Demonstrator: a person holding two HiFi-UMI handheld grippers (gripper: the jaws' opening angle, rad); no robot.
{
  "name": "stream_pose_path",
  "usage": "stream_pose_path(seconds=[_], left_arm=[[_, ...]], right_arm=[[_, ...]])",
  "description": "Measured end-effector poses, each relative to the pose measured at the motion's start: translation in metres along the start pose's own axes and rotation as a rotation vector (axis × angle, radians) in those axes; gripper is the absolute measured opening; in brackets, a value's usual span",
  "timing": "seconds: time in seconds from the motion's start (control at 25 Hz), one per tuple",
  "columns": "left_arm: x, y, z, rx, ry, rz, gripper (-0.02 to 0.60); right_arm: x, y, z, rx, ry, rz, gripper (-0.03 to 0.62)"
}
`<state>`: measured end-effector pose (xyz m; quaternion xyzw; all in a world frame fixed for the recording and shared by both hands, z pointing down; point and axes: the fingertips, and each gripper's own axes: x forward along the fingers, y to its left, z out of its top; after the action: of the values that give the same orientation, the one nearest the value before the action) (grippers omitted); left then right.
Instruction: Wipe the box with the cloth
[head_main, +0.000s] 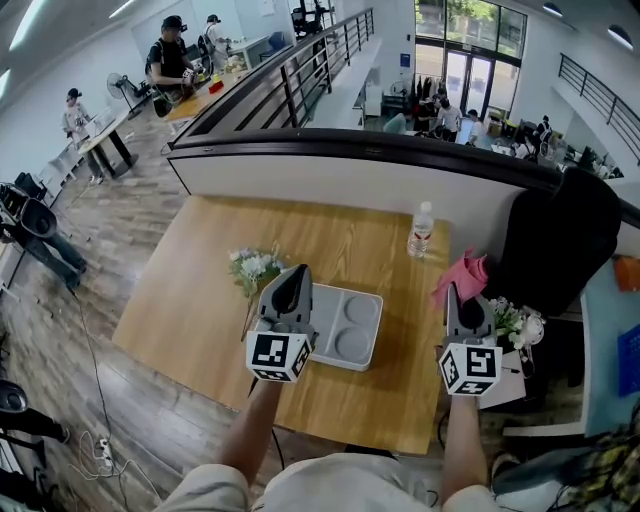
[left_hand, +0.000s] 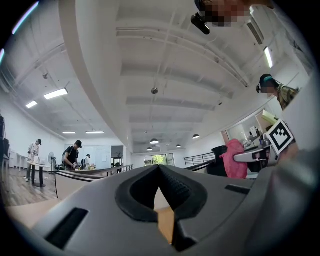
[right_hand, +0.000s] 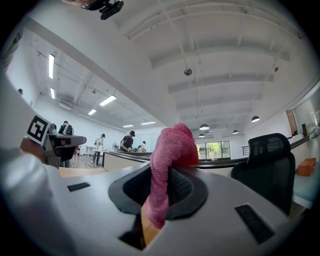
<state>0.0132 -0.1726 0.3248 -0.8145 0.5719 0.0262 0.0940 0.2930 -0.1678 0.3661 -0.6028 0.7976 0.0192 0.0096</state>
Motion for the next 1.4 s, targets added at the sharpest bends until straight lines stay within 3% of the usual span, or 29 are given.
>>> stream_pose_path(seconds=[0.32,0.64,1.04,1.4], left_arm=[[0.026,-0.009,-0.002,0.015,0.017,0.009,0.012],[0.034,0.005,-0.016,0.020,0.026,0.012,0.012],[0.043,0.004,-0.017,0.044,0.007,-0.082,0.014],[0.043,0.027,-0.021,-0.005,-0.025,-0.139,0.014]], right_arm=[[0.023,-0.024,-0.002,0.018,-0.002,0.011,0.067],[0.043,-0.012,-0.020,0.029,0.012,0.025,0.067],[0.049,0.018,-0.015,-0.023,0.038,0.018,0.067],[0.058,0.052,-0.016,-0.048,0.075,-0.005,0.067]])
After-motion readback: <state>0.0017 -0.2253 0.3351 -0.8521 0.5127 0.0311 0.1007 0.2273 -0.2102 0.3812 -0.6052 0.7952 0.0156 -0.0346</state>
